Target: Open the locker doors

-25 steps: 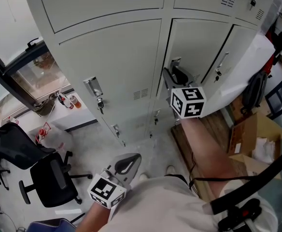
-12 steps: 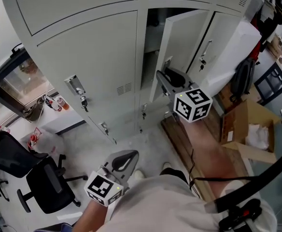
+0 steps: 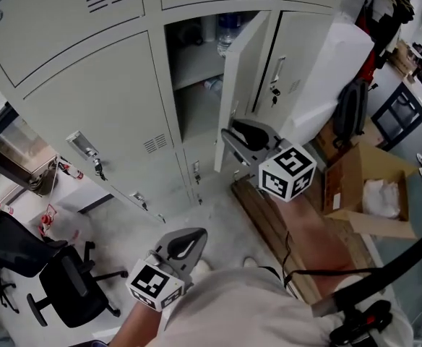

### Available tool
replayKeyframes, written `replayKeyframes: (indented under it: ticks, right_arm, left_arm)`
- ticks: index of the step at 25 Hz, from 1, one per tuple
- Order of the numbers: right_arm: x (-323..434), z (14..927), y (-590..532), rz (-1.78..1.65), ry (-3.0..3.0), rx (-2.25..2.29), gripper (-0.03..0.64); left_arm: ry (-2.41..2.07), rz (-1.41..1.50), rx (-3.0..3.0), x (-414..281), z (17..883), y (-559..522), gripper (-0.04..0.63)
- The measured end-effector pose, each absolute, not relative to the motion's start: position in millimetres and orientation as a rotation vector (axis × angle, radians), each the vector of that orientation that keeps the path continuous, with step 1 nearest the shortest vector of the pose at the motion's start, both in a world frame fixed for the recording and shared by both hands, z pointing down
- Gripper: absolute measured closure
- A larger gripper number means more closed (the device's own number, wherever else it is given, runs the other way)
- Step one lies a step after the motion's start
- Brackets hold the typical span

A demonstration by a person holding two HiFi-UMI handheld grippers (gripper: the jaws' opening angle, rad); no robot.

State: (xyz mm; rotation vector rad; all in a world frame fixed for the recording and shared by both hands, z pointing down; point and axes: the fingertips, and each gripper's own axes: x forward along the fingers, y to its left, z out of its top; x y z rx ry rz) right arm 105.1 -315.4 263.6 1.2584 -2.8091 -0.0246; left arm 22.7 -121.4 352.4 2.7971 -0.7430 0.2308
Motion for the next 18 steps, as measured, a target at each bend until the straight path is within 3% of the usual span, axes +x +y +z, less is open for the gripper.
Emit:
replayKeyframes:
  ticks: [13, 18]
  right_arm:
    - [191, 264, -274, -0.042, -2.851, 1.151, 0.505]
    - [226, 264, -264, -0.061, -2.867, 1.105, 0.538]
  left_arm:
    - [-0.706, 0.264, 2.795, 124, 351, -111, 0.586]
    - [-0.697, 0.274, 2.806, 162, 350, -104, 0.586]
